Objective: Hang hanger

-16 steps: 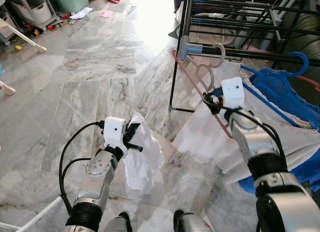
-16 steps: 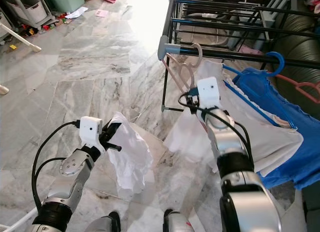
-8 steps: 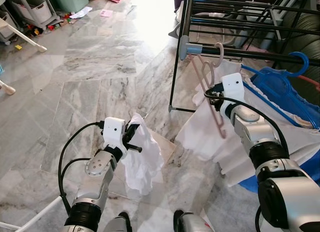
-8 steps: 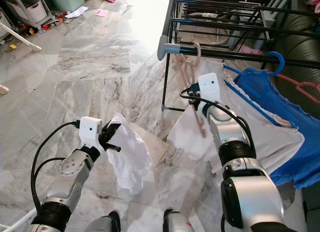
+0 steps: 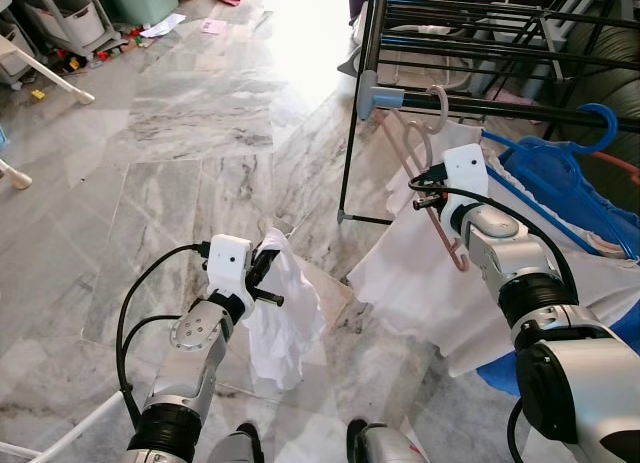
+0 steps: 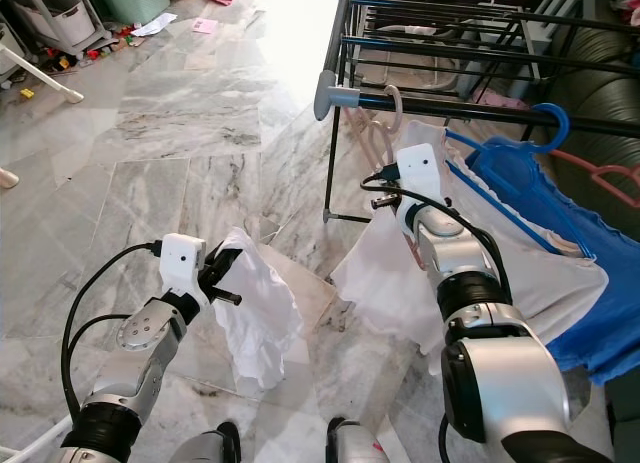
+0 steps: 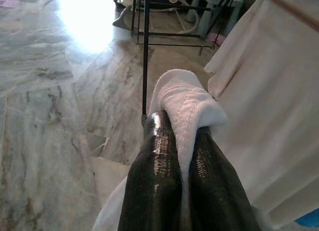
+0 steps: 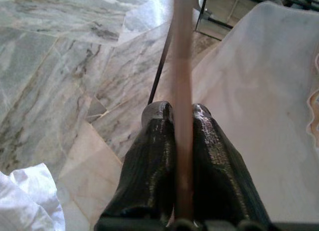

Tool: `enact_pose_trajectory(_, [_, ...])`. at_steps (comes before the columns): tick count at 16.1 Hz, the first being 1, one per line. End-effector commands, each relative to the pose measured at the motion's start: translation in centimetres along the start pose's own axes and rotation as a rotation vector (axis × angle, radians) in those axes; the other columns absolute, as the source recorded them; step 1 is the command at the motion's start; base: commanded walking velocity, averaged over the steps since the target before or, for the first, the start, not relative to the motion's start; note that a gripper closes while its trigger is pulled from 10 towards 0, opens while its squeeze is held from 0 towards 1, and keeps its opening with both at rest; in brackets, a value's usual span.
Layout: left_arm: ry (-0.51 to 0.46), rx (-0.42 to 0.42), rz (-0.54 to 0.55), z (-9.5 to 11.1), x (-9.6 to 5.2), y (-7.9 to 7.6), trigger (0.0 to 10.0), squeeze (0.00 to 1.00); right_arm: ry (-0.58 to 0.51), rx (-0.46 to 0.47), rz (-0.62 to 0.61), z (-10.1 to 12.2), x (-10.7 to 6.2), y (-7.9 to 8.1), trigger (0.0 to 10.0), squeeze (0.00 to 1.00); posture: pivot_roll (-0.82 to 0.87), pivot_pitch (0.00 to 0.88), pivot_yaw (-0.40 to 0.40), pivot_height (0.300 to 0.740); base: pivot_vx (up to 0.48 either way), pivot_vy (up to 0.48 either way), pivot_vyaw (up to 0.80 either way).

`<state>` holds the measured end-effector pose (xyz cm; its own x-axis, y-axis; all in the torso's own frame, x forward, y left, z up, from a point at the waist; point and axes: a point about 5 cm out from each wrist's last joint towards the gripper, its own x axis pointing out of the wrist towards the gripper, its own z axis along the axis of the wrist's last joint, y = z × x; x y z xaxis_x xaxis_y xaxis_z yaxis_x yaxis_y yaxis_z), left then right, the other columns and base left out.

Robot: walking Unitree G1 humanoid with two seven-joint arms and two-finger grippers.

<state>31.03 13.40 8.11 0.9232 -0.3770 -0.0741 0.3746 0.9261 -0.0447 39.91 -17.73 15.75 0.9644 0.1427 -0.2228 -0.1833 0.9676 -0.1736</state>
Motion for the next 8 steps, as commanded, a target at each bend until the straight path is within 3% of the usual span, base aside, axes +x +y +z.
enact_pose_trajectory(1, [0.015,0.004,-0.002,-0.29,-0.23,0.06,10.0,0.00,0.013,0.003,-0.017,-0.12,0.00,-0.34,0.0,0.00,-0.05,0.217,0.024,0.740,0.000,0.000,0.00])
enact_pose_trajectory(8, [0.028,0.011,-0.007,-0.32,-0.09,0.04,10.0,0.00,0.003,0.009,-0.044,0.02,0.10,-0.38,0.0,0.00,-0.04,0.213,0.033,0.740,0.000,0.000,0.00])
